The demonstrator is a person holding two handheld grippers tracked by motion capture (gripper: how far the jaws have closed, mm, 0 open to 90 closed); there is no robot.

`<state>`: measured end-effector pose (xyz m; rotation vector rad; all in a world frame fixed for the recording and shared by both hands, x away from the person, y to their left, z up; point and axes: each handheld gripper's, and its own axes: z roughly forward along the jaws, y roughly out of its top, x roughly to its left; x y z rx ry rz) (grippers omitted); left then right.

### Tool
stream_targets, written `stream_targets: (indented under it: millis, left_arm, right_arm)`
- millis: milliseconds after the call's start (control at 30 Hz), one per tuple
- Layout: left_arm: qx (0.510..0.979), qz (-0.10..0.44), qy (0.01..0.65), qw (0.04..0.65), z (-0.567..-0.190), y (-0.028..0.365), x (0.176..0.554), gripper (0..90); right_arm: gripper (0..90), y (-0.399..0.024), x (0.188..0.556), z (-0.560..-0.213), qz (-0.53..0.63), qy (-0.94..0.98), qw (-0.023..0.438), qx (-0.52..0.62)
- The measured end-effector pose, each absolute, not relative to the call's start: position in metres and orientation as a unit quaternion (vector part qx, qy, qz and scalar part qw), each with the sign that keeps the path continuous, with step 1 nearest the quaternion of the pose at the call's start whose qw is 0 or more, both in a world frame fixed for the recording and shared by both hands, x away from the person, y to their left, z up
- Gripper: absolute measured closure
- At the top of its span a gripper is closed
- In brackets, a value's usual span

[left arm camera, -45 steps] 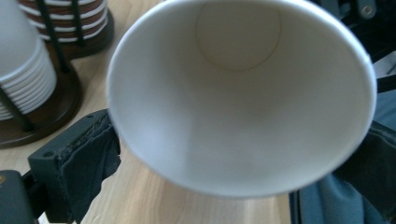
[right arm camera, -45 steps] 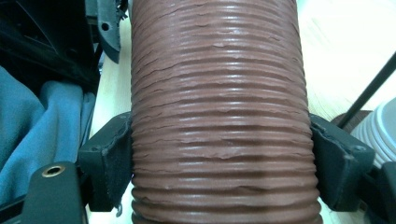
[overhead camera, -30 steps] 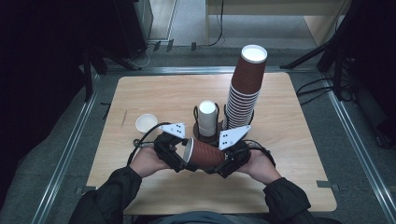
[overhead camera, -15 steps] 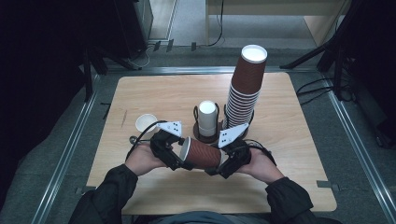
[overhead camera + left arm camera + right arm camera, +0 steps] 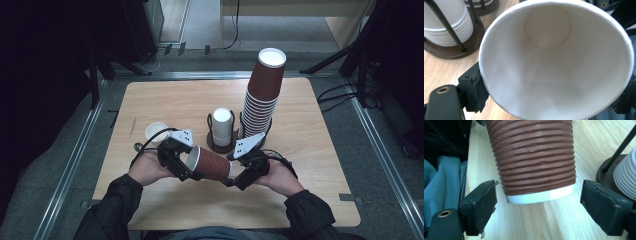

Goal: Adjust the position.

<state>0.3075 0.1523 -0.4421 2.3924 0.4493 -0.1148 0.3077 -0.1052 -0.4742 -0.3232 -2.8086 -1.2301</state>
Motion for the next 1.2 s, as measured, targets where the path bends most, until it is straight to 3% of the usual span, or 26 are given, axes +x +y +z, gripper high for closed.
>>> stream_targets:
  millis: [467,1200]
  left_arm:
    - [0.952,-0.004,0.164,0.260,-0.452,0.140,0.306,10.9]
    - [0.957,-0.014,0.120,0.264,-0.449,0.115,0.297,10.3]
  right_arm:
    - [15.4,-0.103,0.307,-0.478,-0.382,-0.918,0.019,-0.104]
    - [16.3,-0.075,0.299,-0.492,-0.357,-0.931,0.034,-0.069]
